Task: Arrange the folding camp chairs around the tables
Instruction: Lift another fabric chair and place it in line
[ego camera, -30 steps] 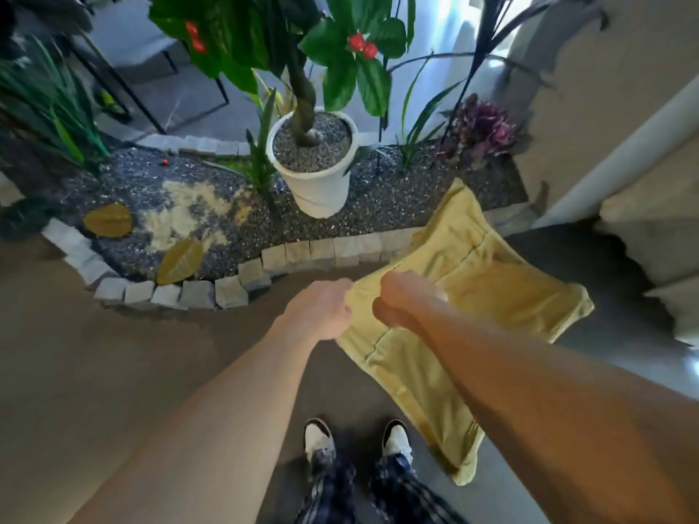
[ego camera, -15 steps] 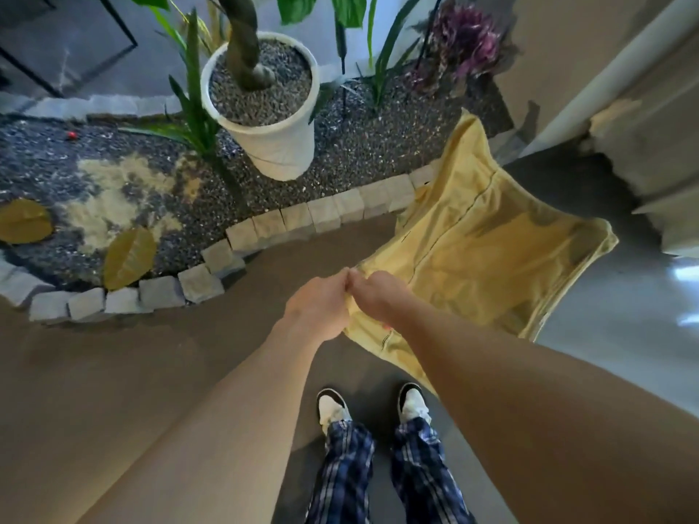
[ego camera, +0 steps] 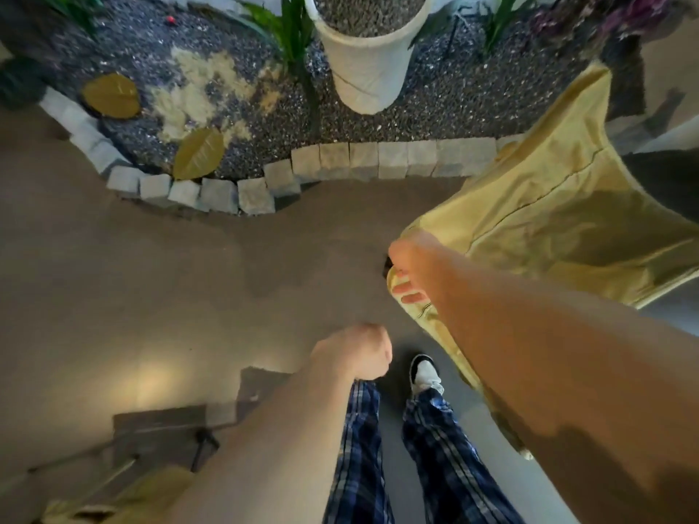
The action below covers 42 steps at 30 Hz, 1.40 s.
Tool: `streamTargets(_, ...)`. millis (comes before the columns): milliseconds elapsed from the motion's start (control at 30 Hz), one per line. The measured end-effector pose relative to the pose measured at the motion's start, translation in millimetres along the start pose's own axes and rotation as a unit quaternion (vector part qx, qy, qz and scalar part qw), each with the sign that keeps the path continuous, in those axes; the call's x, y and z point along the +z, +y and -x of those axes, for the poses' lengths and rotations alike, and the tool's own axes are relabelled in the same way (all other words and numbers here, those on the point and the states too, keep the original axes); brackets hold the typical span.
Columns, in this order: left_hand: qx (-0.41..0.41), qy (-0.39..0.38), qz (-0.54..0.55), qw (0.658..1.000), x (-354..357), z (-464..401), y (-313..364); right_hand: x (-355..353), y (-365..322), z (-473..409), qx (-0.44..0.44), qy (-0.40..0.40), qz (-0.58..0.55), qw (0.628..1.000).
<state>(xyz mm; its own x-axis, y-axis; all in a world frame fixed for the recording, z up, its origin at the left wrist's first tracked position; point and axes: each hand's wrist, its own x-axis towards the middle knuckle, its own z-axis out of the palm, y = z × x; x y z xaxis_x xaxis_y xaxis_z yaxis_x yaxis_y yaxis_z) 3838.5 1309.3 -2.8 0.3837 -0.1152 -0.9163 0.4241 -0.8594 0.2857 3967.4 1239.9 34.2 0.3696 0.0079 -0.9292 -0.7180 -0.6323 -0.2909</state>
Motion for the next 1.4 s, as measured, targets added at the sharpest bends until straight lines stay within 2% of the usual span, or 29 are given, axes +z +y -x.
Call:
streamTargets(100,-0.036,0.121,0.031,0.992,-4,14,-13,8,5,-2,-0.029,0.005,0.002,1.0)
streamTargets(233,-0.089,0.271,0.109,0.952,-28,38,-17,29,34,3,-0.109,0.06,0.173,0.977)
streamTargets(300,-0.085,0.313,0.117,0.939,-30,44,-18,41,51,10,-0.152,0.039,0.269,0.95)
streamTargets(400,-0.072,0.343,0.101,0.931,-27,51,-23,56,72,32,-0.211,-0.005,0.444,0.871)
streamTargets(533,-0.081,0.301,0.07,0.947,-23,58,-35,84,88,50,-0.201,-0.081,0.595,0.774)
streamTargets(600,-0.08,0.285,0.037,0.954,-19,61,-45,102,88,42,-0.148,-0.121,0.627,0.755)
streamTargets(633,-0.078,0.285,0.019,0.955,-16,62,-50,110,87,40,-0.127,-0.126,0.611,0.772)
streamTargets(700,-0.083,0.285,0.01,0.955,-10,66,-66,128,84,36,-0.112,-0.102,0.501,0.852)
streamTargets(733,-0.085,0.283,0.011,0.955,-9,67,-75,137,85,32,-0.12,-0.083,0.454,0.879)
streamTargets(767,-0.086,0.285,0.012,0.955,-8,68,-86,146,87,31,-0.132,-0.069,0.443,0.884)
streamTargets(833,-0.09,0.3,-0.008,0.95,-10,68,-99,152,95,33,-0.152,-0.057,0.503,0.849)
streamTargets(967,-0.186,0.315,-0.075,0.928,-15,70,-132,162,104,42,-0.26,-0.081,0.621,0.735)
streamTargets(1067,-0.239,0.252,-0.179,0.921,-7,71,-149,166,101,40,-0.256,-0.118,0.723,0.631)
streamTargets(1133,-0.264,0.178,-0.205,0.926,0,75,-157,164,99,36,-0.251,-0.122,0.751,0.598)
streamTargets(1200,-0.281,0.131,-0.164,0.936,6,81,-166,157,98,32,-0.278,-0.097,0.759,0.581)
streamTargets(1233,-0.285,0.118,-0.12,0.944,10,84,-171,152,96,30,-0.275,-0.081,0.746,0.601)
streamTargets(1300,-0.293,0.09,-0.026,0.952,27,91,-184,153,87,22,-0.202,-0.032,0.741,0.64)
streamTargets(1333,-0.3,0.069,0.008,0.951,39,95,-190,158,80,19,-0.146,-0.004,0.752,0.643)
streamTargets(1400,-0.326,0.027,0.047,0.944,70,100,-205,170,66,20,-0.081,0.031,0.779,0.621)
